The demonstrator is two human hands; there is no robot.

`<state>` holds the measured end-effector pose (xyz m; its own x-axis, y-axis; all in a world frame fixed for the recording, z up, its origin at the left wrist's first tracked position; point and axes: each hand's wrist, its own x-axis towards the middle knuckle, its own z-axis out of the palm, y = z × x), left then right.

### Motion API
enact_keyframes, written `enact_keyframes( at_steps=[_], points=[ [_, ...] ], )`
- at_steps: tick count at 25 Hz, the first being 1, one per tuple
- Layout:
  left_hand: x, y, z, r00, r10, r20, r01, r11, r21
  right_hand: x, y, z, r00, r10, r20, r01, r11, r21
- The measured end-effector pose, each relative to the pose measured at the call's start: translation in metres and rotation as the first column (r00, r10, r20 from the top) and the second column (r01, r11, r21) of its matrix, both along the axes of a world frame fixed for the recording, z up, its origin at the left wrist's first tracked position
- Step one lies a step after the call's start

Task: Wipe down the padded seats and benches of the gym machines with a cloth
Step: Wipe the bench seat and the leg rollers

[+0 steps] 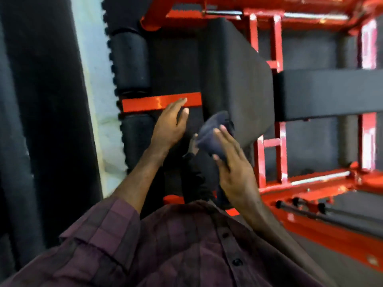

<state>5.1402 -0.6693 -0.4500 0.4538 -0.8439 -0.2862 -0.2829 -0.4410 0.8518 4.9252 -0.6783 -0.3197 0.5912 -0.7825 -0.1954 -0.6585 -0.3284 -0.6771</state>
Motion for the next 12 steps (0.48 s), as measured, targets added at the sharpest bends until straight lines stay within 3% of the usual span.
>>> enact_keyframes(
  at_steps=[1, 2, 3, 4, 5, 6, 8, 10, 12],
  points=[
    [0.002, 0.009, 0.000, 0.990, 0.122, -0.070, -0.121, 0.993, 0.015, 0.006, -0.015, -0.021, 0.917, 0.334, -0.218, -0.366, 0.922, -0.125],
    [0.002, 0.015, 0.001, 0.967, 0.216, -0.136, -0.212, 0.976, 0.046, 0.007, -0.029, -0.044, 0.703, 0.544, -0.457, -0.669, 0.725, -0.167],
    [0.001, 0.020, 0.001, 0.945, 0.277, -0.174, -0.265, 0.960, 0.093, 0.007, -0.040, -0.060, 0.422, 0.633, -0.648, -0.871, 0.481, -0.098],
    [0.000, 0.026, 0.002, 0.927, 0.324, -0.190, -0.301, 0.943, 0.141, 0.009, -0.052, -0.071, 0.117, 0.640, -0.760, -0.971, 0.234, 0.048],
    [-0.003, 0.030, 0.001, 0.915, 0.351, -0.198, -0.318, 0.930, 0.183, 0.012, -0.064, -0.077, -0.127, 0.590, -0.797, -0.983, 0.032, 0.181],
    [-0.008, 0.033, -0.001, 0.906, 0.367, -0.214, -0.324, 0.923, 0.210, 0.021, -0.071, -0.078, -0.278, 0.535, -0.798, -0.959, -0.108, 0.262],
    [-0.023, 0.034, -0.005, 0.860, 0.434, -0.268, -0.383, 0.897, 0.222, 0.048, -0.078, -0.077, -0.395, 0.514, -0.762, -0.919, -0.209, 0.336],
    [-0.042, 0.027, -0.010, 0.767, 0.544, -0.340, -0.499, 0.839, 0.215, 0.087, -0.088, -0.086, -0.375, 0.531, -0.760, -0.921, -0.120, 0.370],
    [-0.064, 0.025, -0.021, 0.671, 0.659, -0.339, -0.623, 0.749, 0.223, 0.126, -0.101, -0.099, -0.321, 0.434, -0.842, -0.934, 0.001, 0.356]
  ],
)
